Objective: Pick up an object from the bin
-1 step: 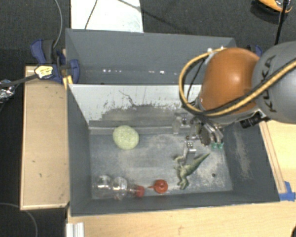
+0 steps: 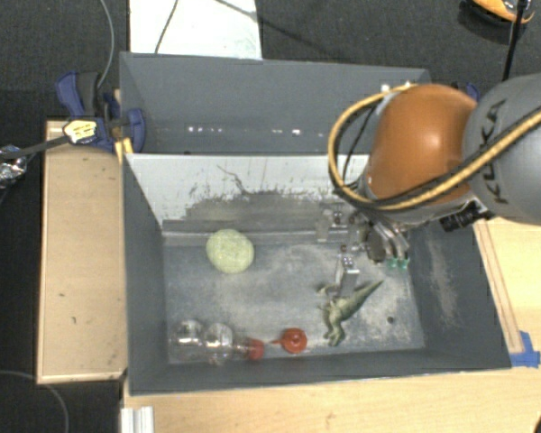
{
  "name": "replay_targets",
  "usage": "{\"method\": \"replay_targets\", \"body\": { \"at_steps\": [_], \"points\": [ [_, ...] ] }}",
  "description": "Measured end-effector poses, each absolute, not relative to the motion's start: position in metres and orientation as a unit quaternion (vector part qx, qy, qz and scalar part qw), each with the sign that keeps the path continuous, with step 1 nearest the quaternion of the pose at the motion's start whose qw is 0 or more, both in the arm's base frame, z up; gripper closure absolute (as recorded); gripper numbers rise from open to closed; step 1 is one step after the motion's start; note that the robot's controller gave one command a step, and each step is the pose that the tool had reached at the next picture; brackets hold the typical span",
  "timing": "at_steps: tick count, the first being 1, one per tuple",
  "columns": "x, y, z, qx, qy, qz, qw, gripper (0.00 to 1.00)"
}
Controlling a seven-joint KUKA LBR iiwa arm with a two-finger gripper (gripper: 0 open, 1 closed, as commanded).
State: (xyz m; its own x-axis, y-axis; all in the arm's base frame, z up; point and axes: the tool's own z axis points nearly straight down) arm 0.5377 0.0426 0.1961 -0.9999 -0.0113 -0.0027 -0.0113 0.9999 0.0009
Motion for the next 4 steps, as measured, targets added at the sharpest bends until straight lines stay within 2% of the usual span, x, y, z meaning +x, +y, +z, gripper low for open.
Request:
{"method": "replay_targets", "body": {
  "at_steps": [1,2,3,4],
  "points": [
    [0.522,0.028,0.172,-0.080,0.997,0.001,0.005,0.00],
    [0.511,0.013,0.141,-0.179,0.984,0.000,-0.001,0.00],
    [0.534,0.003,0.117,-0.138,0.990,0.001,0.006,0.00],
    [0.544,-0.016,0.096,-0.245,0.970,0.000,0.004,0.00]
  ]
}}
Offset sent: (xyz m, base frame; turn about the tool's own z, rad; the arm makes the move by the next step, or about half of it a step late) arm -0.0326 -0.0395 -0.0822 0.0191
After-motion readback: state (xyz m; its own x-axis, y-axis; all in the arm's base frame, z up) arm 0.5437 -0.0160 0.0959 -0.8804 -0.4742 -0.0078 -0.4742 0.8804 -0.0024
